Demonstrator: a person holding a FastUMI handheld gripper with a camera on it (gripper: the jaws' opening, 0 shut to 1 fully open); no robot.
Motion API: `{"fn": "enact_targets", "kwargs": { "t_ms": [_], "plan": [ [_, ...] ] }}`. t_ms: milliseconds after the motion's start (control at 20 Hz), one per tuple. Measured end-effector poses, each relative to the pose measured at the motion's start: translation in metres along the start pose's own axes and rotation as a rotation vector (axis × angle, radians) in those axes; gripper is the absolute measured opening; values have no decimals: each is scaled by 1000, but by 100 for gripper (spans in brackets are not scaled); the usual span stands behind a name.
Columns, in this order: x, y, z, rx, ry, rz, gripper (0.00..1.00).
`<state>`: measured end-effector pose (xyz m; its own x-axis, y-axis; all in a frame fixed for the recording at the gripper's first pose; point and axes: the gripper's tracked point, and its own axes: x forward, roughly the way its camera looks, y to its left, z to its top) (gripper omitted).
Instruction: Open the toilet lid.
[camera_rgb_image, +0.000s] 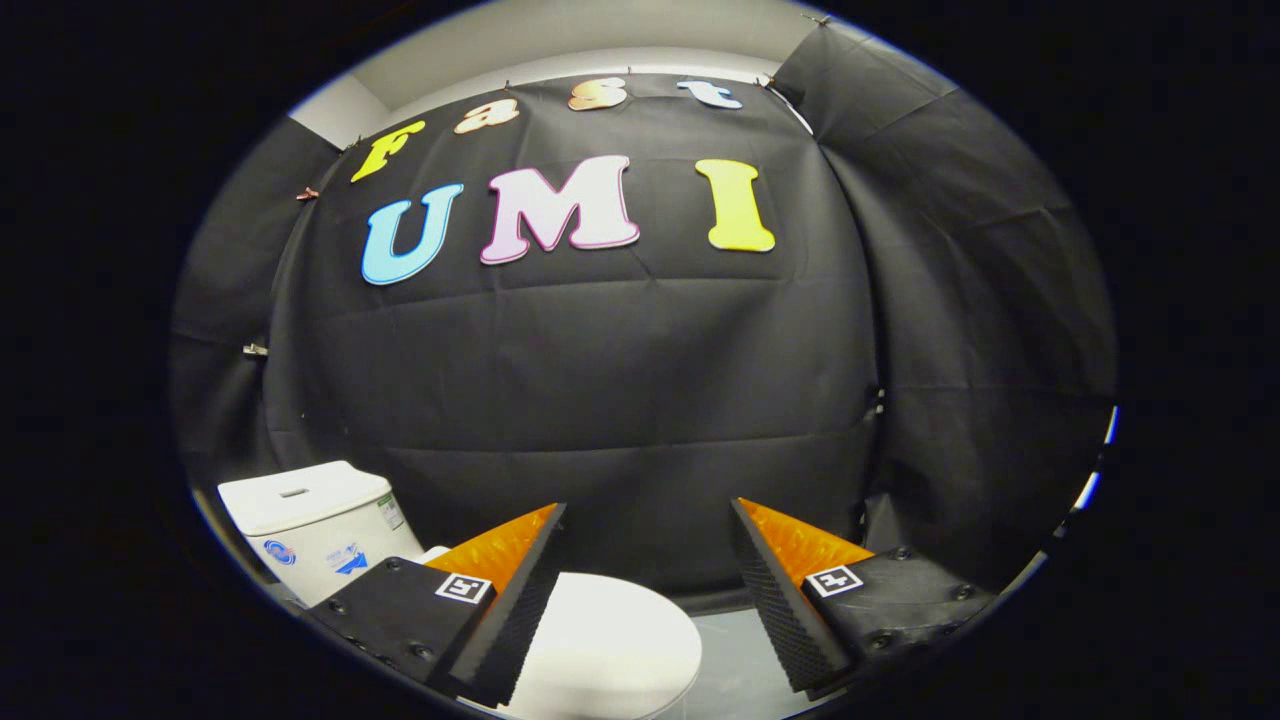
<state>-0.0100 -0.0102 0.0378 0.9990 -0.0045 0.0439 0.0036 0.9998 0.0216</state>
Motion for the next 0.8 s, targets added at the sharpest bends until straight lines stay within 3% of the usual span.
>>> {"fn": "enact_targets", "kwargs": {
  "t_ms": [350,550,800],
  "plan": [
    [-14,-20,35,14,-23,-31,98],
    [-35,-26,-2,61,51,-39,98],
    [-68,-34,-95,209,224,-71,98]
  ]
}}
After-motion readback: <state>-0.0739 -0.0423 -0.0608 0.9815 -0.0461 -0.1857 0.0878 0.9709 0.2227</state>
